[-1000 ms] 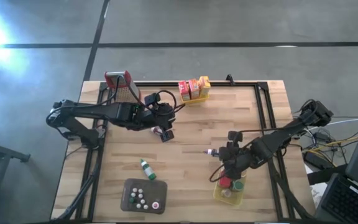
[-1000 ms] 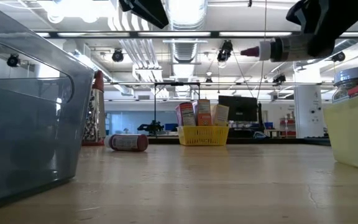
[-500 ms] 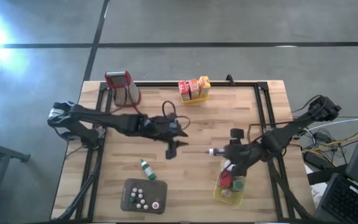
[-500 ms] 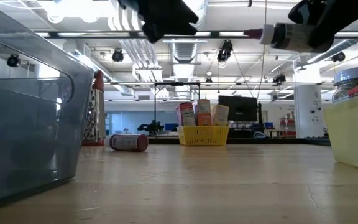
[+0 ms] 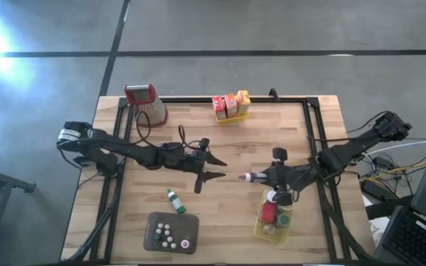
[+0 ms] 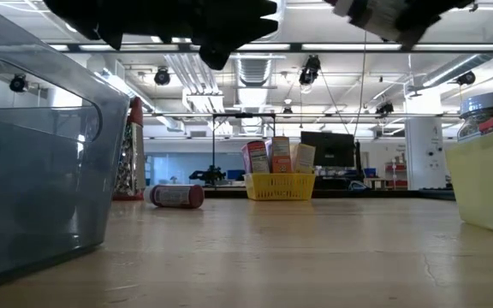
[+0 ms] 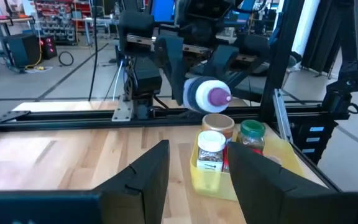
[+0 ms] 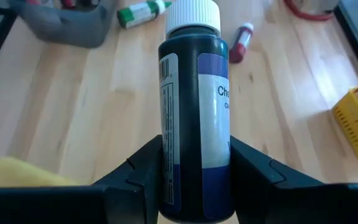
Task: Pick & Place Kitchen Items
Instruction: Put the large violet food coloring bottle into the black bin
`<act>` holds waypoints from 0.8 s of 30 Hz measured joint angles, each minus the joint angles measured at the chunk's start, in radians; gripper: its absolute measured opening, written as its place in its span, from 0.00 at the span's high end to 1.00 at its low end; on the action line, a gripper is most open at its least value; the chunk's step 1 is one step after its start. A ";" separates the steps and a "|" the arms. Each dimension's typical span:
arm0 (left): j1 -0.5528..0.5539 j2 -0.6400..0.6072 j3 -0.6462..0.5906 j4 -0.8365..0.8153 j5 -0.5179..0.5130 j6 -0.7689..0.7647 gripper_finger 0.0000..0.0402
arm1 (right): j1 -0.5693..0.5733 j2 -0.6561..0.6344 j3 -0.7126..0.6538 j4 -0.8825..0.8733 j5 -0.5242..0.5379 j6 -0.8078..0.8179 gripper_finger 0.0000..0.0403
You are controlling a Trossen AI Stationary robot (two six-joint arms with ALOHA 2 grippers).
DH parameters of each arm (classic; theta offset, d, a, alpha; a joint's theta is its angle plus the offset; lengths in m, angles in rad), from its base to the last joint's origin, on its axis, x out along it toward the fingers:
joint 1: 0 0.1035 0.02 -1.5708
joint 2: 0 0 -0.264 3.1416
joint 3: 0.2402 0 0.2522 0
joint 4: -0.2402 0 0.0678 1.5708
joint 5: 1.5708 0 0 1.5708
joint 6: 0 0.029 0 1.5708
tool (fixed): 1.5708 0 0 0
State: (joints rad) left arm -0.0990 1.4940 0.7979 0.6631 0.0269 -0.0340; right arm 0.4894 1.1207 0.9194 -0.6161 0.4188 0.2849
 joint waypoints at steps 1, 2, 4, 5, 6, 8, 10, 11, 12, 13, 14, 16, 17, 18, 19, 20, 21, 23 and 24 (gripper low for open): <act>-0.001 0.000 0.001 0.000 0.000 0.003 0.58 | -0.014 0.011 0.011 0.004 -0.002 -0.011 0.65; -0.002 0.001 0.005 -0.003 0.000 0.008 0.58 | -0.028 0.025 0.021 0.003 -0.007 -0.019 0.65; -0.003 0.002 0.013 -0.009 0.003 0.011 0.58 | -0.060 0.052 0.041 -0.001 -0.032 -0.027 0.65; -0.003 0.002 0.016 -0.010 0.005 0.011 0.58 | -0.076 0.068 0.052 -0.001 -0.049 -0.027 0.65; -0.003 0.002 0.021 -0.012 0.006 0.012 0.58 | -0.089 0.079 0.062 -0.001 -0.059 -0.028 0.65; -0.003 0.002 0.026 -0.010 0.006 0.012 0.58 | -0.109 0.107 0.086 -0.003 -0.060 -0.030 0.66; -0.003 0.002 0.028 -0.011 0.006 0.016 0.58 | -0.123 0.132 0.109 -0.004 -0.061 -0.039 0.66; -0.003 0.002 0.028 -0.014 0.006 0.023 0.58 | -0.128 0.145 0.123 -0.010 -0.061 -0.043 0.66; -0.003 0.002 0.028 -0.014 0.006 0.032 0.58 | -0.134 0.157 0.138 -0.009 -0.061 -0.049 0.66; -0.003 0.002 0.028 -0.015 0.006 0.038 0.58 | -0.138 0.170 0.155 -0.006 -0.062 -0.053 0.66; -0.003 0.002 0.028 -0.017 0.006 0.041 0.58 | -0.142 0.184 0.173 -0.007 -0.063 -0.053 0.65; -0.003 0.002 0.027 -0.022 0.006 0.042 0.58 | -0.151 0.213 0.209 -0.008 -0.063 -0.055 0.64; -0.003 0.002 0.027 -0.024 0.006 0.042 0.58 | -0.153 0.227 0.226 -0.009 -0.064 -0.060 0.64; -0.003 0.002 0.027 -0.024 0.006 0.042 0.58 | -0.155 0.243 0.244 -0.012 -0.064 -0.067 0.64; -0.003 0.002 0.027 -0.024 0.006 0.042 0.58 | -0.157 0.260 0.263 -0.014 -0.064 -0.074 0.64; -0.003 0.002 0.027 -0.024 0.009 0.042 0.58 | -0.160 0.274 0.281 -0.017 -0.065 -0.081 0.65; -0.004 0.002 0.027 -0.024 0.010 0.042 0.58 | -0.165 0.289 0.298 -0.023 -0.071 -0.084 0.65; -0.005 0.002 0.025 -0.032 0.009 0.042 0.58 | -0.174 0.315 0.329 -0.053 -0.079 -0.083 0.66; -0.005 0.002 0.025 -0.036 0.009 0.041 0.58 | -0.179 0.328 0.344 -0.072 -0.079 -0.082 0.67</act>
State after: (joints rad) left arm -0.1036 1.4960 0.8225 0.6274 0.0363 0.0067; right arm 0.3101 1.4487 1.2636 -0.6880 0.3397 0.2028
